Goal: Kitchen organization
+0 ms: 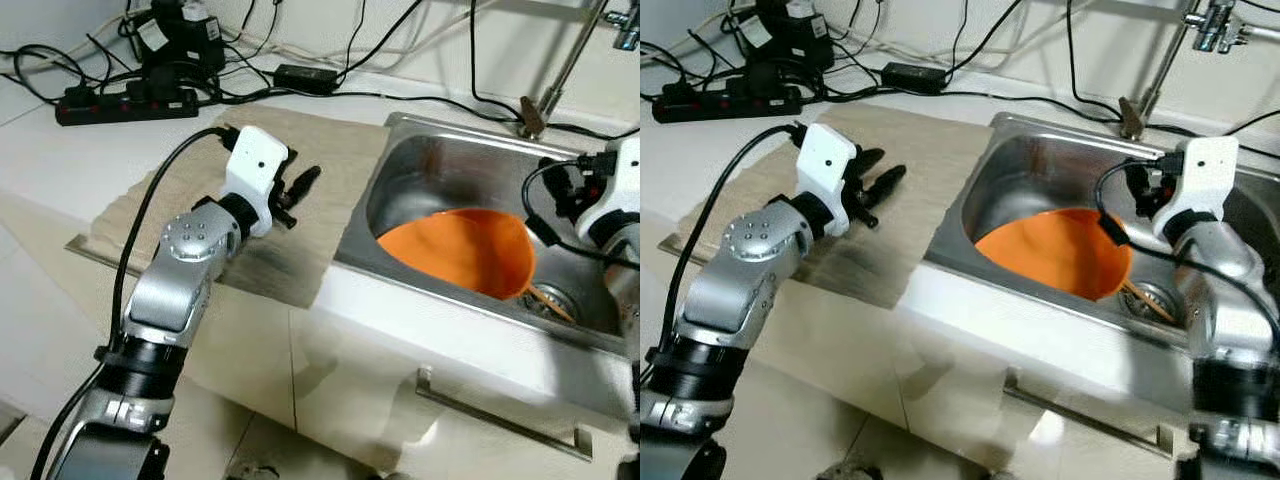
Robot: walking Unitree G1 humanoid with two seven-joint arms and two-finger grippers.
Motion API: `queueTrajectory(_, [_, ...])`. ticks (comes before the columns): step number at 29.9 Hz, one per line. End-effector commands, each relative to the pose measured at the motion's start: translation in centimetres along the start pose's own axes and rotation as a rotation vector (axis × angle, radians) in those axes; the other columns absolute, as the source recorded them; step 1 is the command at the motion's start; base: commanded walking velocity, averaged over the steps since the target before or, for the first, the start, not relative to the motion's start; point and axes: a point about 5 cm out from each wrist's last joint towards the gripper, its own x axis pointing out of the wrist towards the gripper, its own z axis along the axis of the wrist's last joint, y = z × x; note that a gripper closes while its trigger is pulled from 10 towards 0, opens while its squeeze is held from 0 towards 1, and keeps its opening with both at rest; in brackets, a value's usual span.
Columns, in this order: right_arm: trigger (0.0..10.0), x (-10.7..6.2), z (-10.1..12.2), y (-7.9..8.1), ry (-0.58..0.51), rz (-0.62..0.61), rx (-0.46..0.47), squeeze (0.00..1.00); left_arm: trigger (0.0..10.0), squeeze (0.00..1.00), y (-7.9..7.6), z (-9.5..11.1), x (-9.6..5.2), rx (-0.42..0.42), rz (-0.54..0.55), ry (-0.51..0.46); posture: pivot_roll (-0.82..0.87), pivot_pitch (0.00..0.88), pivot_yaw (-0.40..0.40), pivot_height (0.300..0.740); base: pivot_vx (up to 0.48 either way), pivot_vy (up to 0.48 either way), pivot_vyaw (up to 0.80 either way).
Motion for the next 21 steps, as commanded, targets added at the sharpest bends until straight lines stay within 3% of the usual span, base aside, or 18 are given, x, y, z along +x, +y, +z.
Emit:
queueTrajectory(1, [10.0,-1.0,0.8,1.6,-0.043,-0.033,-0.013,0.0,10.0,0.0,0.4,0.9,0.0,0.011,0.061,-0.043,-0.02,0.0,0.024,0.74,0.0,0.0,0.0])
queueTrajectory(8, [10.0,-2.0,0.5,4.2,-0.084,-0.048,0.103,0.0,10.0,0.0,0.8,0.5,-0.2,-0.012,0.123,-0.024,-0.02,0.008,0.017,0.74,0.0,0.177,0.0])
queueTrajectory(9, [10.0,-1.9,0.5,5.3,-0.08,-0.032,0.14,0.0,10.0,0.0,0.7,0.1,-0.4,-0.004,0.141,-0.013,-0.02,0.013,0.013,0.74,0.0,0.349,0.0])
queueTrajectory(18, [10.0,-2.5,0.0,8.6,-0.049,0.087,0.178,0.0,10.0,0.0,0.4,-0.6,-1.6,0.01,0.162,0.016,0.01,0.038,-0.025,0.74,0.0,0.35,0.0])
queueTrajectory(21, [10.0,-2.4,-0.1,8.9,-0.044,0.103,0.178,0.0,10.0,0.0,0.4,-0.7,-1.8,0.01,0.166,0.02,0.01,0.038,-0.025,0.74,0.0,0.352,0.0])
